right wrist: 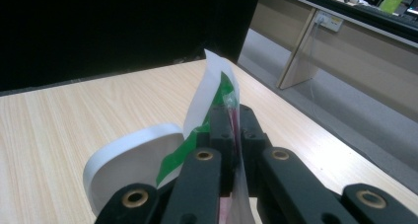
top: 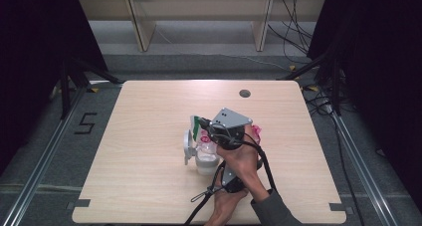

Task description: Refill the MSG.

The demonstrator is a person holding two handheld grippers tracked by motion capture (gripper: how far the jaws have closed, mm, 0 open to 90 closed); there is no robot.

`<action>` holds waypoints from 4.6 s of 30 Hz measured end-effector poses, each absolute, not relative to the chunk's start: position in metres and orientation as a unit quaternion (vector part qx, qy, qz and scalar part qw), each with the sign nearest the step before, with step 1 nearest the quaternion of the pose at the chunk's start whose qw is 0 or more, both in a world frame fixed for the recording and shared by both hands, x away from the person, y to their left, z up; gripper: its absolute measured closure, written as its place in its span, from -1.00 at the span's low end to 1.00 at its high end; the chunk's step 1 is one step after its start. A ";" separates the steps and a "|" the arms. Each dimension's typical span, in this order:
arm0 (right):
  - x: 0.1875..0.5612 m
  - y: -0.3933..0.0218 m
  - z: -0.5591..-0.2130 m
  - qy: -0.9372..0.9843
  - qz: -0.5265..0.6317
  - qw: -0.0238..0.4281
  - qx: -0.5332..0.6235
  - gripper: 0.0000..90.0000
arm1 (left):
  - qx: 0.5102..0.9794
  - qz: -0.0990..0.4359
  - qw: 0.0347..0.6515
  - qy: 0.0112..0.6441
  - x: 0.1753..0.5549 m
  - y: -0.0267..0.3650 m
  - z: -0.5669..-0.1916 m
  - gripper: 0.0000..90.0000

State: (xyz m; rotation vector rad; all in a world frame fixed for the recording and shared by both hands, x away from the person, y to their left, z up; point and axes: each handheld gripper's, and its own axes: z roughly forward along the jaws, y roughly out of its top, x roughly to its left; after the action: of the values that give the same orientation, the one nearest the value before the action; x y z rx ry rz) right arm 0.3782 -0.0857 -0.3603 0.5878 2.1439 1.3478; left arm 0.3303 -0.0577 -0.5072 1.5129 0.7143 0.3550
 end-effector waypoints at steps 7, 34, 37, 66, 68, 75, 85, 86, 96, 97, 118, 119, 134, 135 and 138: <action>0.377 -0.085 -0.359 0.795 0.501 0.266 0.218 0.98 | 0.666 0.160 0.657 0.314 0.331 -0.057 -0.507 0.70; 0.377 -0.083 -0.361 0.797 0.497 0.266 0.216 0.98 | 0.663 0.148 0.660 0.321 0.329 -0.055 -0.506 0.69; 0.375 -0.080 -0.360 0.801 0.490 0.273 0.208 0.98 | 0.659 0.158 0.660 0.324 0.330 -0.056 -0.506 0.69; 0.377 -0.083 -0.361 0.798 0.496 0.268 0.213 0.98 | 0.665 0.154 0.660 0.315 0.331 -0.056 -0.509 0.69; 0.376 -0.084 -0.360 0.797 0.498 0.266 0.214 0.99 | 0.668 0.157 0.654 0.319 0.331 -0.056 -0.510 0.69; 0.376 -0.086 -0.358 0.796 0.502 0.261 0.215 0.99 | 0.668 0.158 0.650 0.325 0.333 -0.056 -0.511 0.69; 0.374 -0.093 -0.354 0.789 0.515 0.255 0.218 0.99 | 0.666 0.159 0.643 0.343 0.332 -0.053 -0.513 0.66; 0.374 -0.093 -0.353 0.791 0.516 0.250 0.213 1.00 | 0.664 0.157 0.644 0.346 0.332 -0.053 -0.513 0.65; 0.372 -0.106 -0.347 0.787 0.523 0.244 0.219 1.00 | 0.677 0.155 0.630 0.348 0.331 -0.051 -0.515 0.58; 0.372 -0.107 -0.346 0.784 0.527 0.246 0.218 1.00 | 0.677 0.155 0.630 0.349 0.331 -0.051 -0.515 0.57; 0.367 -0.146 -0.337 0.760 0.550 0.251 0.237 1.00 | 0.698 0.166 0.599 0.356 0.331 -0.051 -0.516 0.21; 0.366 -0.150 -0.337 0.759 0.550 0.251 0.240 1.00 | 0.698 0.165 0.600 0.355 0.331 -0.051 -0.517 0.18; 0.361 -0.183 -0.339 0.735 0.577 0.242 0.262 1.00 | 0.721 0.176 0.572 0.349 0.328 -0.050 -0.517 0.09; 0.362 -0.186 -0.340 0.731 0.581 0.244 0.260 1.00 | 0.722 0.175 0.569 0.352 0.327 -0.050 -0.517 0.09; 0.360 -0.191 -0.341 0.730 0.582 0.243 0.263 1.00 | 0.725 0.176 0.566 0.350 0.327 -0.050 -0.517 0.08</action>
State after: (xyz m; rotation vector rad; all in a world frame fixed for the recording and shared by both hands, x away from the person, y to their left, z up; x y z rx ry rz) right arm 0.3603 -0.1906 -0.3414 0.7183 1.9960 1.5903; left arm 0.3272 -0.0505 -0.5173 1.7046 0.8240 0.4128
